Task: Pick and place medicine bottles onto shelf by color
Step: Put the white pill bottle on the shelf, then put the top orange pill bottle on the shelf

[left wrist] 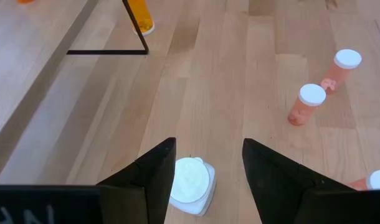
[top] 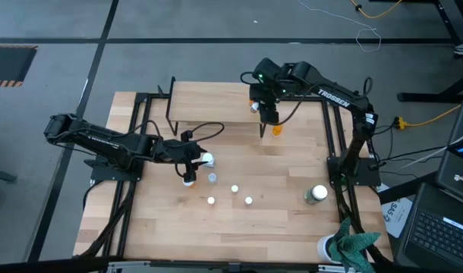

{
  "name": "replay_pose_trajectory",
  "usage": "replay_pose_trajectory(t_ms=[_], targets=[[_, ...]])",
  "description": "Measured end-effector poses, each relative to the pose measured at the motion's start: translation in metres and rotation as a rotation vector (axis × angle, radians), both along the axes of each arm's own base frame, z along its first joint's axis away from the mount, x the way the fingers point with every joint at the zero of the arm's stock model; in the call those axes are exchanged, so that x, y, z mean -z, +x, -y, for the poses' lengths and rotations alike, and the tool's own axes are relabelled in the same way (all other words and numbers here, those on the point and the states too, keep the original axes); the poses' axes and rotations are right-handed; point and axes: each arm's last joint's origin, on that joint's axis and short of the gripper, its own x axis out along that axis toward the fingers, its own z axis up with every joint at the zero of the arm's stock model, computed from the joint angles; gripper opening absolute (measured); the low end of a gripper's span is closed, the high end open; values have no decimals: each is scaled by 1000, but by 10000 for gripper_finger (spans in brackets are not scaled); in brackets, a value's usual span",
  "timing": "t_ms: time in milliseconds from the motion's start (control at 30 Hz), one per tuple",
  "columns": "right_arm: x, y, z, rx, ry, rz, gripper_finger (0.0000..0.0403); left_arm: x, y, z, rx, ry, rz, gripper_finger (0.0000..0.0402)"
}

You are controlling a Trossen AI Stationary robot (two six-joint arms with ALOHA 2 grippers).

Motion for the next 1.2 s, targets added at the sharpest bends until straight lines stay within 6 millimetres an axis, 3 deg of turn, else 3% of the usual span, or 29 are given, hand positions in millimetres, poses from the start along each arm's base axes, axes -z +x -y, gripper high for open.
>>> replay_pose_trajectory(t_ms=[267,633,933,1200], targets=[[31,16,9,5,70,-105,149,0,0,0,0,0,1,181],[33,15,11,16,68,-118,150,0,0,0,-2,-4,1,181],[36,18,13,51,44,-128,280,0,0,0,-3,-5,2,181],[31,10,11,93,-19,-215,302,0,0,0,-3,-4,1,181]])
